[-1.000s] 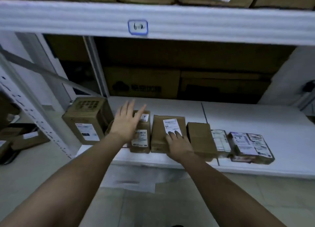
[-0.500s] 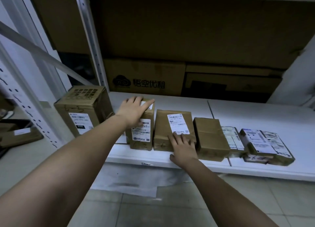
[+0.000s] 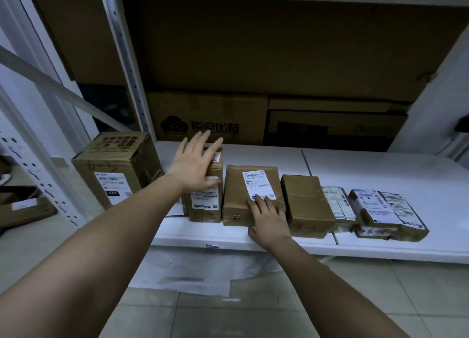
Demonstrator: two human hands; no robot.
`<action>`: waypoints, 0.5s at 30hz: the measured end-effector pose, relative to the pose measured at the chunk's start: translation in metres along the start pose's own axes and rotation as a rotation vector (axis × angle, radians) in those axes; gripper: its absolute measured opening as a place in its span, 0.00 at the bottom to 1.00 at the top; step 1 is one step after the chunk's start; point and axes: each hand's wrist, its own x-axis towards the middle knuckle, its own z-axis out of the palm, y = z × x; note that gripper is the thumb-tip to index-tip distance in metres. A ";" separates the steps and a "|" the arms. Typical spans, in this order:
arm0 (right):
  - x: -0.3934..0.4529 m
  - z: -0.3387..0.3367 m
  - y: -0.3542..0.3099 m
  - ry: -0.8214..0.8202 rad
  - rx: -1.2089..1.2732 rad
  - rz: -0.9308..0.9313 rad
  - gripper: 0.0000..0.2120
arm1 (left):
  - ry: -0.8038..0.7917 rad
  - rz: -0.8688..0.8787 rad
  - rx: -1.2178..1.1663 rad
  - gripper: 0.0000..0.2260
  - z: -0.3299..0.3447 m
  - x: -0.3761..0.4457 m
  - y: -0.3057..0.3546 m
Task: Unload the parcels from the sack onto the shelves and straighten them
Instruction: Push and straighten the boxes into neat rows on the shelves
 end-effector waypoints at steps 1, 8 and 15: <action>-0.003 0.000 0.003 0.049 -0.002 0.007 0.35 | 0.132 0.048 0.025 0.40 -0.003 -0.003 0.004; -0.027 -0.006 0.050 0.191 -0.071 0.185 0.34 | 0.249 0.580 0.149 0.31 0.013 0.000 0.092; -0.047 -0.005 0.105 -0.039 -0.101 0.289 0.38 | -0.364 0.184 -0.048 0.36 0.061 0.001 0.161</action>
